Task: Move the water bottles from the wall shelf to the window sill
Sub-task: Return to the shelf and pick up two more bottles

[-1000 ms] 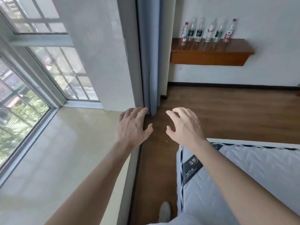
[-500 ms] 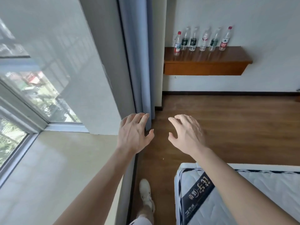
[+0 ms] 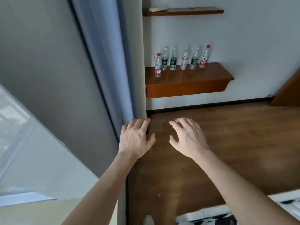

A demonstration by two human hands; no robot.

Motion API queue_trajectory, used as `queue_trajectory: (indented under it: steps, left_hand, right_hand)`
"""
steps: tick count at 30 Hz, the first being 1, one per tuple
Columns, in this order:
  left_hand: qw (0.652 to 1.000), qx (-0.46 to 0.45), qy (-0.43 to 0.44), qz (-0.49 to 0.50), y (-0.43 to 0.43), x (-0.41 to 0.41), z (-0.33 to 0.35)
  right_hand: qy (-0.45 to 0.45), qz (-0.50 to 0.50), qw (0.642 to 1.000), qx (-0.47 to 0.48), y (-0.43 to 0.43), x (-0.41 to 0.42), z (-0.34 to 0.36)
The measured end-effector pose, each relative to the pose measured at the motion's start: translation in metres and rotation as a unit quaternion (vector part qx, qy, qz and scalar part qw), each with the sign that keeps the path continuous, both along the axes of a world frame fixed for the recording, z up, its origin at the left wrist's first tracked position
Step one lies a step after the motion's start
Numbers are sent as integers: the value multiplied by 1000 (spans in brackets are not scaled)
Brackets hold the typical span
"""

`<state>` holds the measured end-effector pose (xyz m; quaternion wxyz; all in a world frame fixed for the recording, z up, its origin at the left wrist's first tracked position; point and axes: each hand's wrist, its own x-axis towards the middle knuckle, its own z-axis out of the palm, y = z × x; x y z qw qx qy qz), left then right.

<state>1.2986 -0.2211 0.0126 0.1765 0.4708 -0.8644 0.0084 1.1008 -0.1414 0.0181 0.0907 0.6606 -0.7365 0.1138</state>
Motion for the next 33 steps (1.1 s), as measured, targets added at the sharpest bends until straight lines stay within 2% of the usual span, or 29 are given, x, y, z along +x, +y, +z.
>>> queue_trajectory:
  steps: [4, 10, 16, 33]
  left_hand:
    - [999, 17, -15, -26, -49, -28, 2]
    - [996, 33, 16, -79, -103, -81, -4]
    - [994, 43, -13, -100, -151, -149, -9]
    - [988, 29, 12, -150, -306, -460, -1]
  right_hand:
    - [-2, -33, 999, 15, -37, -20, 1]
    - [-9, -78, 996, 31, -75, -57, 1]
    - [-14, -120, 992, 35, -117, -117, 0]
    - [-49, -196, 979, 36, -245, -411, -3]
